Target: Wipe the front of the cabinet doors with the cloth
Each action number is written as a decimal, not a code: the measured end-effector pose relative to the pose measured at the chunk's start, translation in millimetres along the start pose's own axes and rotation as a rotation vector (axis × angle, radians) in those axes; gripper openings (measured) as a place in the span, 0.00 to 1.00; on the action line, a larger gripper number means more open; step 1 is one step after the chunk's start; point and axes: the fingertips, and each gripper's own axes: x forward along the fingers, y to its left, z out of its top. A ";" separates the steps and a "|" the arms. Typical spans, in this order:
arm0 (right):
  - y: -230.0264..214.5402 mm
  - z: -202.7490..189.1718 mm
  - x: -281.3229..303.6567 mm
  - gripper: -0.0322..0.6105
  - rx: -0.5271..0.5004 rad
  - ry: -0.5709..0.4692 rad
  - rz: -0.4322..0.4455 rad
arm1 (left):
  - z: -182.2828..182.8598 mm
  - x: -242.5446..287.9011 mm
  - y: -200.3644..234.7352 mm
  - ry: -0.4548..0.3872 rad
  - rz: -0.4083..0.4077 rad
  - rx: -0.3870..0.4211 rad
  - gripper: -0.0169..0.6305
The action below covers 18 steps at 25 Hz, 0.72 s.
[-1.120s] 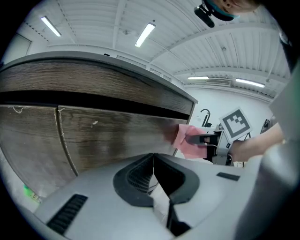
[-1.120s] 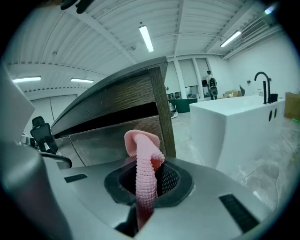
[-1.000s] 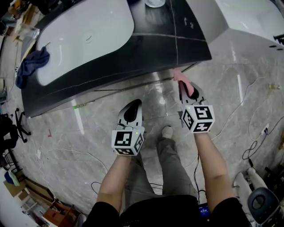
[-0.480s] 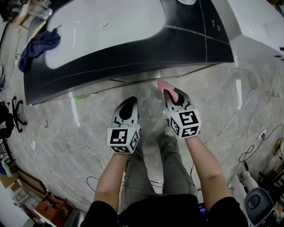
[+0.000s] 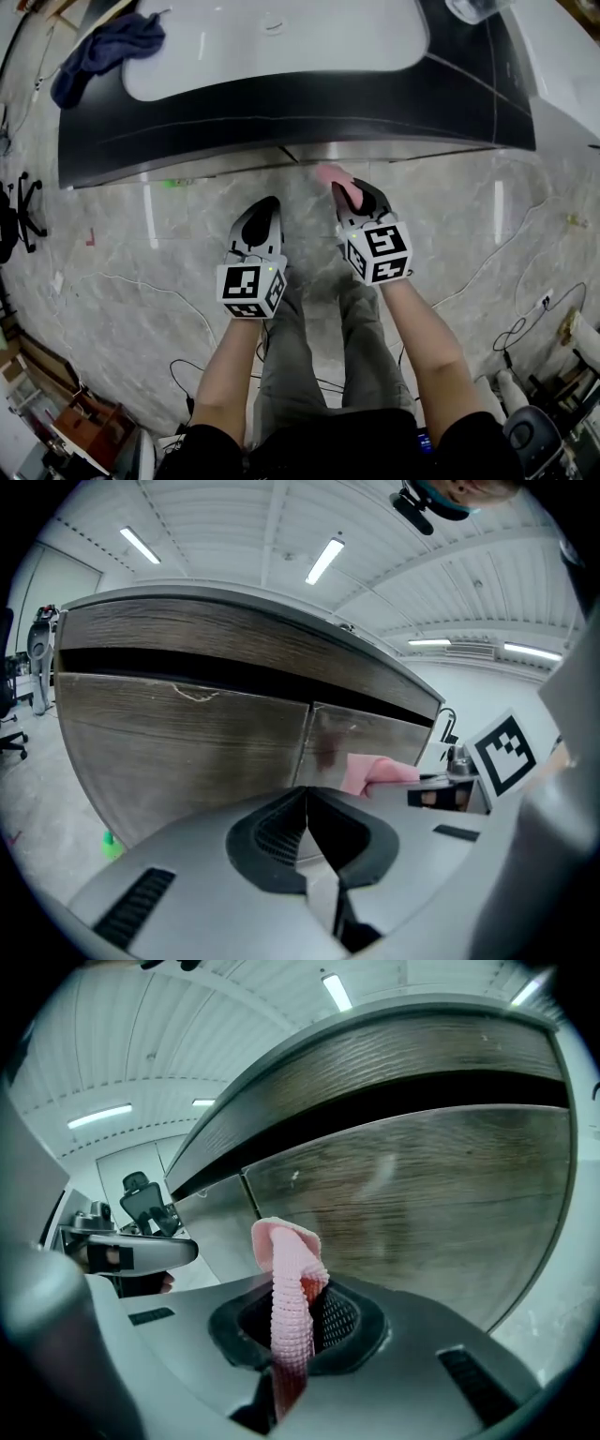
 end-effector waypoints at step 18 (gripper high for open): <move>4.6 15.0 37.6 0.11 -0.011 -0.014 -0.013 | -0.3 -3.1 33.8 0.006 0.020 -0.007 0.04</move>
